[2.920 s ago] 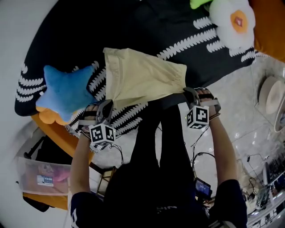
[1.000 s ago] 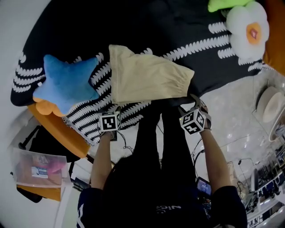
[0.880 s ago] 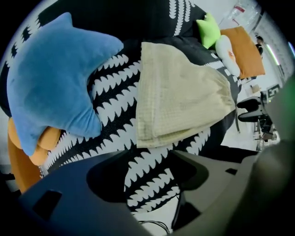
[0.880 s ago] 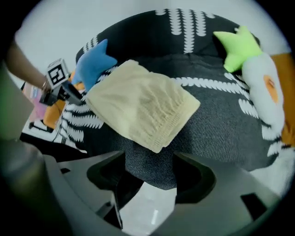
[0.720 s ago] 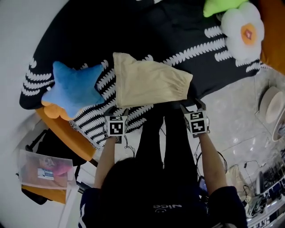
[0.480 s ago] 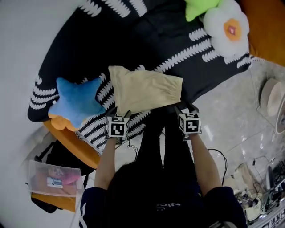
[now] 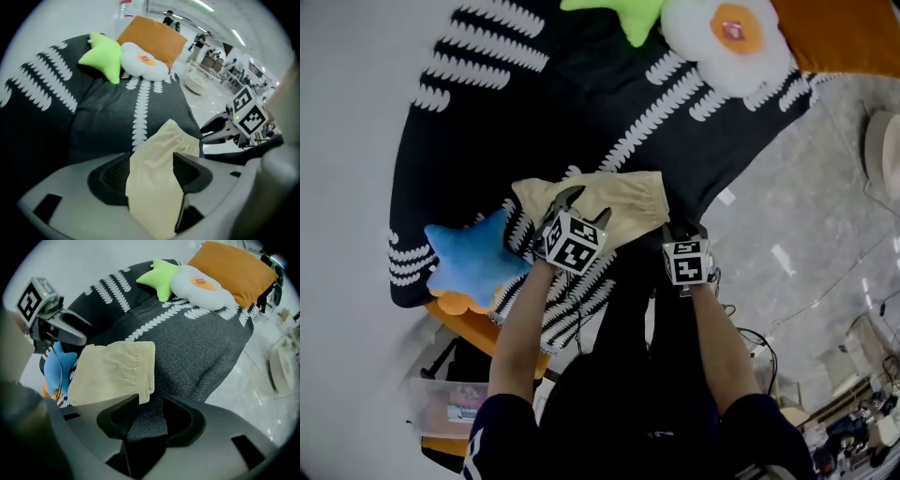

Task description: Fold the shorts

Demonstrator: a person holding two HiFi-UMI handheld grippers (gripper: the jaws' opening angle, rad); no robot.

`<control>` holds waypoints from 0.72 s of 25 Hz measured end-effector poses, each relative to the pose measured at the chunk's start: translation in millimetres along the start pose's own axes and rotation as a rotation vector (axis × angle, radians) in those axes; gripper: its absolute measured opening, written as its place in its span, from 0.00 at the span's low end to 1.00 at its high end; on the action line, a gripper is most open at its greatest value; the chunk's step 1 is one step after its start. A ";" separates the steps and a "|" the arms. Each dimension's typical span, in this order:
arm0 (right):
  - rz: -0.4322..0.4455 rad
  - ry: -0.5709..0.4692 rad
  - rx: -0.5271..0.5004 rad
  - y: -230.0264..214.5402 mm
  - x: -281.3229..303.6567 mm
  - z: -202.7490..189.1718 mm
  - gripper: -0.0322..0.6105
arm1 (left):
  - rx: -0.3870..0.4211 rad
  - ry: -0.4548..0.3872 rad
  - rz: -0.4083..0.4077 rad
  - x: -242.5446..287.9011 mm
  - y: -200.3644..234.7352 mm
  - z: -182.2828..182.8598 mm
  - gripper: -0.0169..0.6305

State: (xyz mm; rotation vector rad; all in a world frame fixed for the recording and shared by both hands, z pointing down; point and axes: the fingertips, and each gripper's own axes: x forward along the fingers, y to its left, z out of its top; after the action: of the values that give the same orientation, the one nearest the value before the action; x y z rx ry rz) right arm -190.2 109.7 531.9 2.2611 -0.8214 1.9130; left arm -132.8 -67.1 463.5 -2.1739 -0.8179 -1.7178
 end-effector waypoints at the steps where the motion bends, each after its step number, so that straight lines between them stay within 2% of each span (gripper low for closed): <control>1: 0.017 -0.001 -0.002 -1.0 4.1 0.1 0.32 | 0.061 0.009 -0.019 7.8 -0.8 15.4 0.46; 3: 0.051 0.009 -0.027 1.2 13.3 0.0 0.39 | 0.185 0.041 -0.091 23.6 -6.1 41.4 0.46; 4: 0.060 0.009 -0.037 2.8 16.3 0.0 0.42 | 0.251 0.067 -0.144 31.2 -12.3 52.0 0.43; 7: 0.077 -0.017 -0.018 6.3 20.2 1.5 0.41 | 0.458 0.144 -0.278 51.8 -33.7 74.5 0.42; 8: 0.085 -0.020 -0.045 7.8 22.2 2.1 0.40 | 0.520 0.160 -0.314 58.7 -40.7 79.0 0.42; 10: 0.094 -0.020 -0.174 13.8 26.2 3.9 0.39 | 0.649 0.211 -0.389 71.5 -54.5 79.8 0.39; 11: 0.098 -0.024 -0.226 16.2 27.3 5.7 0.39 | 0.724 0.248 -0.418 77.5 -59.6 78.1 0.31; 13: 0.112 -0.034 -0.224 14.2 29.1 9.8 0.39 | 0.855 0.319 -0.449 89.6 -65.0 77.4 0.24; 14: 0.122 -0.036 -0.193 11.3 30.5 11.0 0.39 | 0.883 0.353 -0.469 95.0 -68.2 78.0 0.20; 15: 0.132 -0.036 -0.164 8.6 32.3 10.9 0.39 | 0.891 0.391 -0.494 99.8 -71.8 77.7 0.20; 18: 0.148 -0.032 -0.117 4.8 38.4 8.9 0.37 | 0.918 0.507 -0.526 114.5 -74.0 69.6 0.33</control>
State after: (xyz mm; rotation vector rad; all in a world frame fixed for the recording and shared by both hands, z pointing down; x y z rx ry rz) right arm -181.1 88.7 564.4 2.2248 -1.1025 1.8364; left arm -101.7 60.0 542.9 -0.9234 -1.6705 -1.5018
